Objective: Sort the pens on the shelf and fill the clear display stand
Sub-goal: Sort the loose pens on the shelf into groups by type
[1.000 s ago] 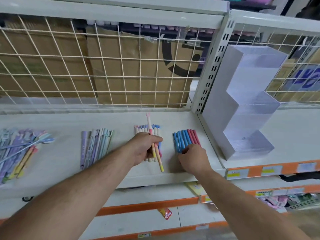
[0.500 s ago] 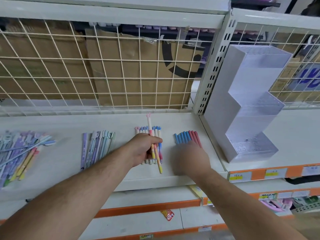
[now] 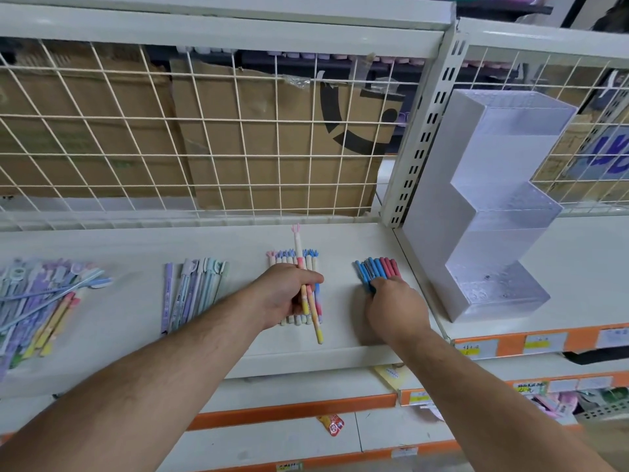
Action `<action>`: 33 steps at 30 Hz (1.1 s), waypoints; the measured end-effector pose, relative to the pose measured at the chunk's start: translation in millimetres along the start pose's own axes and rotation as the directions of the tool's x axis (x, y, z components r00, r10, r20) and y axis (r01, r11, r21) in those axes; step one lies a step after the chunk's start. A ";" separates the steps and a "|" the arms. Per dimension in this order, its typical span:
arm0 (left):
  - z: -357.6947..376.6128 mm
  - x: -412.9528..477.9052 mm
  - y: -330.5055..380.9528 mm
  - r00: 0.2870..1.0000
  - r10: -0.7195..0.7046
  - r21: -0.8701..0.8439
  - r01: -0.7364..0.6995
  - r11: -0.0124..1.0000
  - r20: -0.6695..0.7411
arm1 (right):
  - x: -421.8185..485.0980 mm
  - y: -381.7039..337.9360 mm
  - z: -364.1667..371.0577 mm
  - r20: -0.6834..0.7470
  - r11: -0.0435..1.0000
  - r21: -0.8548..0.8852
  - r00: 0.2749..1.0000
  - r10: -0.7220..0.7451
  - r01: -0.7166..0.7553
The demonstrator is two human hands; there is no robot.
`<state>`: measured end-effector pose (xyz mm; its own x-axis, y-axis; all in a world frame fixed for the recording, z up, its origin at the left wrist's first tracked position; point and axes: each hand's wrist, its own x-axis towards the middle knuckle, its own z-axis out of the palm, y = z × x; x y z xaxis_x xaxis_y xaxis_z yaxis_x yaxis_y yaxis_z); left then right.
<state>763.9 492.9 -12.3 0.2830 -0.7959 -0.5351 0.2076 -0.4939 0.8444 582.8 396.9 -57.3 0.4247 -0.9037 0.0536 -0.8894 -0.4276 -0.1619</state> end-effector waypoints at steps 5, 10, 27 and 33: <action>-1.1 -3.7 0.6 1.000 -0.011 -0.011 0.011 1.000 0.022 | -3.7 -1.8 -4.7 0.009 1.000 -0.006 1.000 0.002 -0.002; -4.4 -7.7 -0.2 0.999 -0.007 -0.035 0.008 0.999 0.036 | -12.9 -10.4 -10.3 -0.020 1.000 0.026 1.000 -0.016 0.017; -29.9 -43.4 -12.9 0.994 0.112 -0.156 -0.109 0.982 0.006 | -46.4 -79.7 -34.9 0.251 0.572 0.820 0.919 -0.303 -0.035; -50.3 -51.7 -17.8 0.989 0.141 -0.154 -0.132 0.979 0.046 | -50.3 -102.1 -34.8 0.299 0.543 0.830 0.924 -0.239 -0.128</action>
<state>792.7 560.4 -1.0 0.2657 -0.8730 -0.4091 0.3102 -0.3243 0.8936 646.3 485.3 -9.2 0.6555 -0.7264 -0.2066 -0.3972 -0.0989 -0.9124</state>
